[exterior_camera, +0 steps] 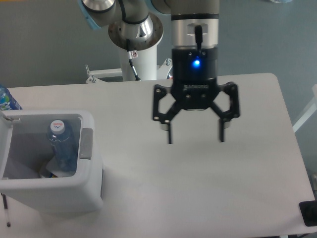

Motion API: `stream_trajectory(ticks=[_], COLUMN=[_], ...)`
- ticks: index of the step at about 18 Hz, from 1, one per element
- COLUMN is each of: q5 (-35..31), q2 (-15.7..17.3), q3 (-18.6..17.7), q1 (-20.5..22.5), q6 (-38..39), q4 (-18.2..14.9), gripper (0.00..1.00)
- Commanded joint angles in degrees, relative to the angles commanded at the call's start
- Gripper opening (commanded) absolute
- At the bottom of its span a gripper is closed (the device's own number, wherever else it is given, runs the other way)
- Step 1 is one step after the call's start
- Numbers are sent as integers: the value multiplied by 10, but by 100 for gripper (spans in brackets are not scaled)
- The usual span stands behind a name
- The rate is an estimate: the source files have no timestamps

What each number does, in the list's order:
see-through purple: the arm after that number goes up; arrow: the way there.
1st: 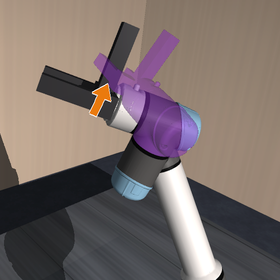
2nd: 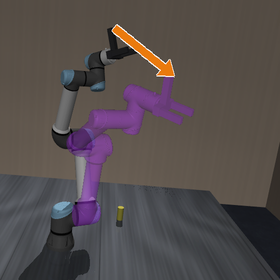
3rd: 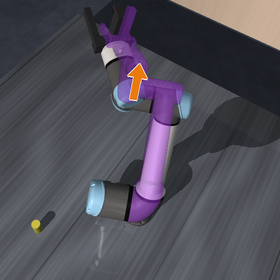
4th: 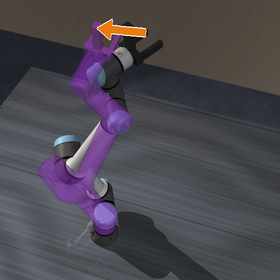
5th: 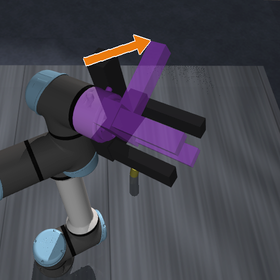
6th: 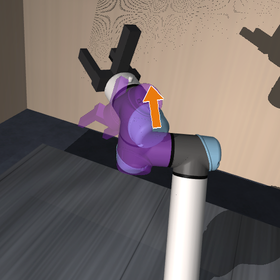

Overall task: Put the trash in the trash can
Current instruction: 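Open the gripper and raise it away from the bin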

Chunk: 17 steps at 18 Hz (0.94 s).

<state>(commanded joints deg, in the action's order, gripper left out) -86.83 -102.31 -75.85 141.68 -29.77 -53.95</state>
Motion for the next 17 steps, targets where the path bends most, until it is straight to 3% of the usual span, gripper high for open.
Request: stream_trajectory(ticks=[6,17], q5=[-22,-14], q2=[16,17], q3=[0,-1], q1=[9,14], q6=[-127,-127], q4=[-80,-80], gripper=[100,100])
